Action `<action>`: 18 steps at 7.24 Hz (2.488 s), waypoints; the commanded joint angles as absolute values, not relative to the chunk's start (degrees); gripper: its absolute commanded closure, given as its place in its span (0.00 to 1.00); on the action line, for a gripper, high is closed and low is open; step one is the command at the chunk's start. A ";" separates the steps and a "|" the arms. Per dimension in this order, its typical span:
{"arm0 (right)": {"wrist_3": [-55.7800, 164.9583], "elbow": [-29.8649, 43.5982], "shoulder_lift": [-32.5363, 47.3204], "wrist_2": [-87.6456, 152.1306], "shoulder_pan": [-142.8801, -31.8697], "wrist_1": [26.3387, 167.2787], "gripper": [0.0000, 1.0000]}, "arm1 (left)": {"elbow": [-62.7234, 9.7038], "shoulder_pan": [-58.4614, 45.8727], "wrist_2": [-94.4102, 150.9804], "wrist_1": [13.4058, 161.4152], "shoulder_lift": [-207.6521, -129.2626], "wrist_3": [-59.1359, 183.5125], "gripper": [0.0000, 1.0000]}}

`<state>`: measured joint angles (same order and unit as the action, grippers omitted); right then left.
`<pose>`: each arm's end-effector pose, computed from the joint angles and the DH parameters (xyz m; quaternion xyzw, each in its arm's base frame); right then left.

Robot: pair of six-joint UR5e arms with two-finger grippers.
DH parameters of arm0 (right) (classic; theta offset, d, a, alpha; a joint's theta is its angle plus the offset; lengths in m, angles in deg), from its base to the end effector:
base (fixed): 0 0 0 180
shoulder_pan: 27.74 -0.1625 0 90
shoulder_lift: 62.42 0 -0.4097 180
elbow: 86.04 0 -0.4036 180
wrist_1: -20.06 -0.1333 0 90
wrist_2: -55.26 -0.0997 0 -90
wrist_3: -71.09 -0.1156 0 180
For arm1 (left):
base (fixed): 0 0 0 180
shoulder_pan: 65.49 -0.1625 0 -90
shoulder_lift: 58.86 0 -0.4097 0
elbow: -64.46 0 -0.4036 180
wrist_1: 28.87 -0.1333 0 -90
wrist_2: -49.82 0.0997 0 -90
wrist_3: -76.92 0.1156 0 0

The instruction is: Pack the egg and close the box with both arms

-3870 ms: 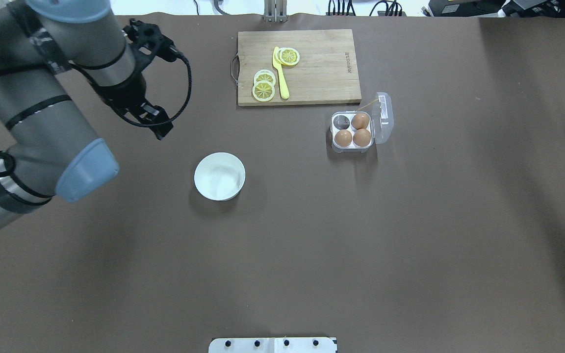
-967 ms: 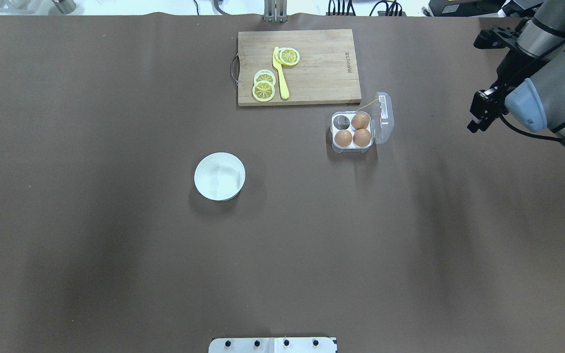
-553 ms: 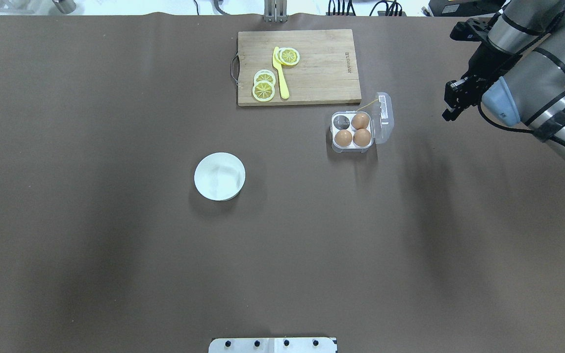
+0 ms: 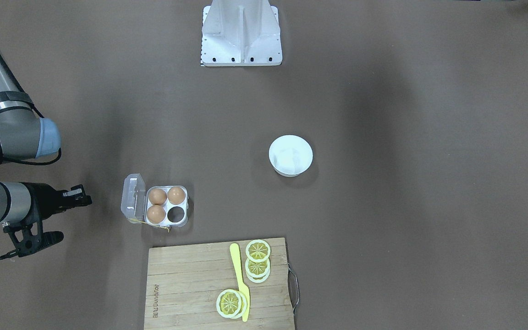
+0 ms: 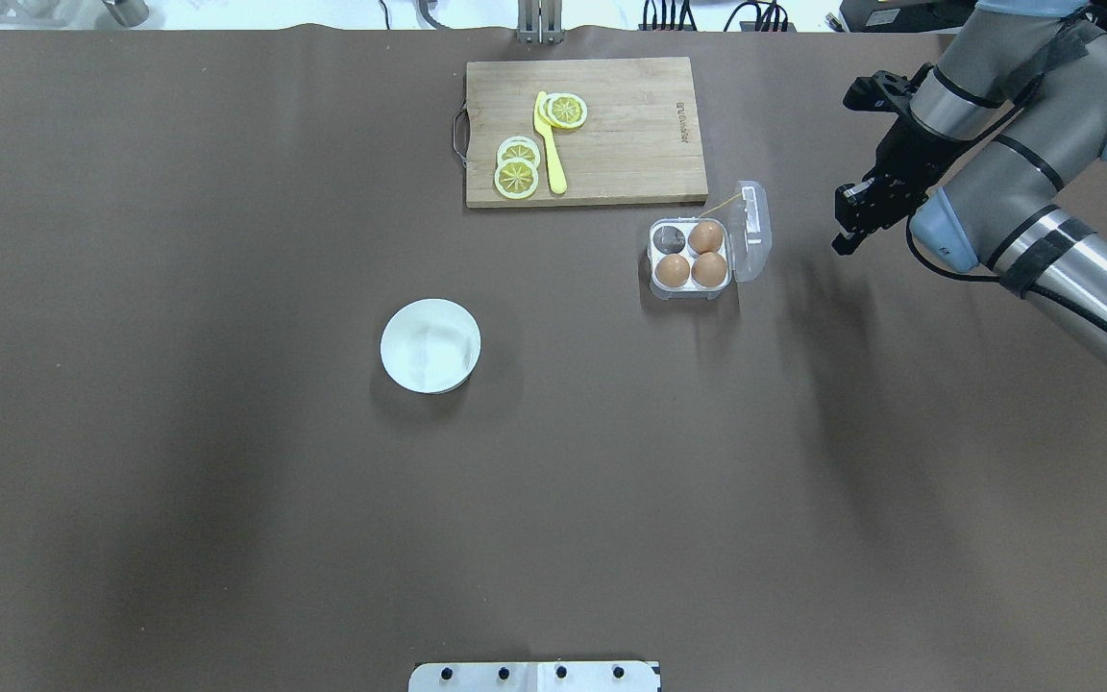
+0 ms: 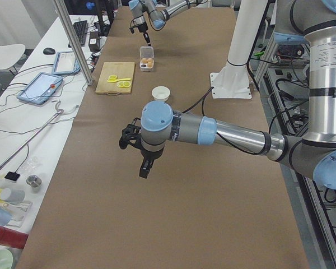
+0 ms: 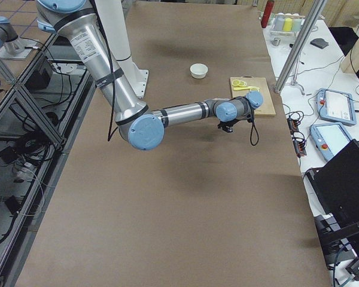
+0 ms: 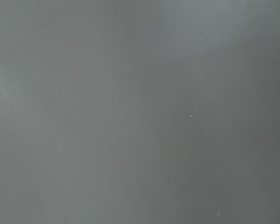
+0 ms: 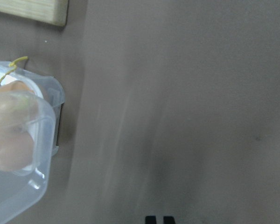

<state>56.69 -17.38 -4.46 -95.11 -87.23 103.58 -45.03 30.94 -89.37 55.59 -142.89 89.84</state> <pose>-0.3403 -0.6422 0.4600 -0.0706 -0.5088 -0.1941 0.8358 -0.0969 -0.4510 0.5366 0.1321 0.3987 0.0803 0.9040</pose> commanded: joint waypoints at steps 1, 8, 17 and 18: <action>56.59 -16.87 -4.58 -98.27 -86.63 103.38 0.81 | -44.88 32.33 -89.40 55.59 -142.89 89.84 0.02; 51.50 -17.40 -10.11 -101.79 -84.70 103.21 0.81 | -42.41 35.41 -89.31 59.45 -141.41 89.93 0.02; 45.34 -14.69 -9.96 -101.53 -93.46 100.66 0.01 | -42.24 35.15 -91.95 61.13 -140.34 88.87 0.02; 45.60 -10.84 -6.03 -100.84 -96.79 100.83 0.01 | -42.24 35.14 -91.95 61.13 -140.69 87.39 0.02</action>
